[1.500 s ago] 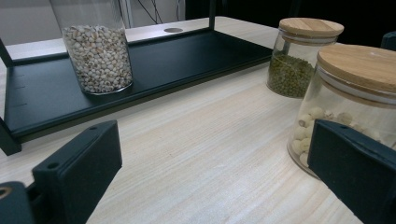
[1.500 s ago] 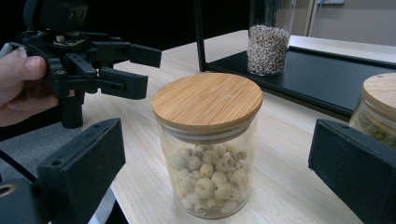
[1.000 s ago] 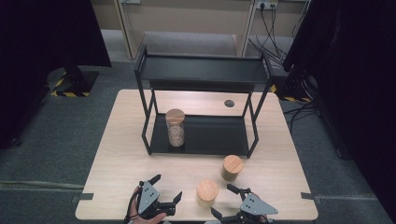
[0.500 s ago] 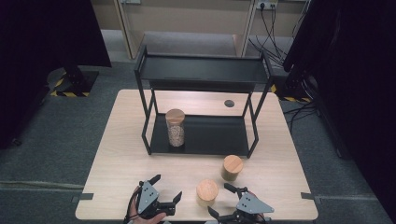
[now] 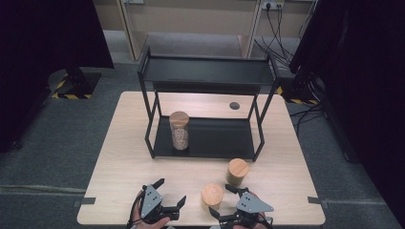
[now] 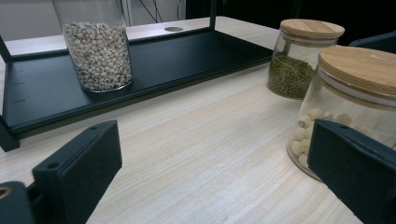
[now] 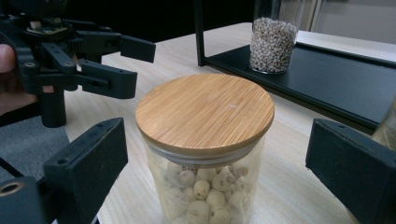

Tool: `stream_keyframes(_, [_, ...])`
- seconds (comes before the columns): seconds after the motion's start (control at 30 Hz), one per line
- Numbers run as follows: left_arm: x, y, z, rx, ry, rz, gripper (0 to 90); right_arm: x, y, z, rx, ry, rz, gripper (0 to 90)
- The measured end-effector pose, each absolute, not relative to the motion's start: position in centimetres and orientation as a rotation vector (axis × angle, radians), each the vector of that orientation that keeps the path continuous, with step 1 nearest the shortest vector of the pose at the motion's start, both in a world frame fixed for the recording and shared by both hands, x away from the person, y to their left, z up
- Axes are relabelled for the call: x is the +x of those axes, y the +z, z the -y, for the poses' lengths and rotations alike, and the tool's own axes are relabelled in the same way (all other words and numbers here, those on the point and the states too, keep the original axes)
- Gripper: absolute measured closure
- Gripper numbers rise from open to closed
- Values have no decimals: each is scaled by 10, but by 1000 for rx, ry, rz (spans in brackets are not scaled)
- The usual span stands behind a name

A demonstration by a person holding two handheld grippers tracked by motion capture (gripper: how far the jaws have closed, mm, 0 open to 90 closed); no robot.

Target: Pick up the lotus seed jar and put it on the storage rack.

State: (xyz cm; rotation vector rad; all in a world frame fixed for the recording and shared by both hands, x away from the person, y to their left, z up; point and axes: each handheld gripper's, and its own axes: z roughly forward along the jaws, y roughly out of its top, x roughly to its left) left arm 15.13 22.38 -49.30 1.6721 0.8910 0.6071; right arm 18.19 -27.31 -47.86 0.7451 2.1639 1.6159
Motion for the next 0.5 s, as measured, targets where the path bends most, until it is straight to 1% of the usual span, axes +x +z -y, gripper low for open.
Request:
stream_keyframes(0.33, [151,-493,-224,1671,608,-891,25,191,-477,266,724,1593,-2209,164])
stream_keyframes(0.5, [151,-493,-224,1673,606,-891,26,193,-478,264,709,1582,-2233,235])
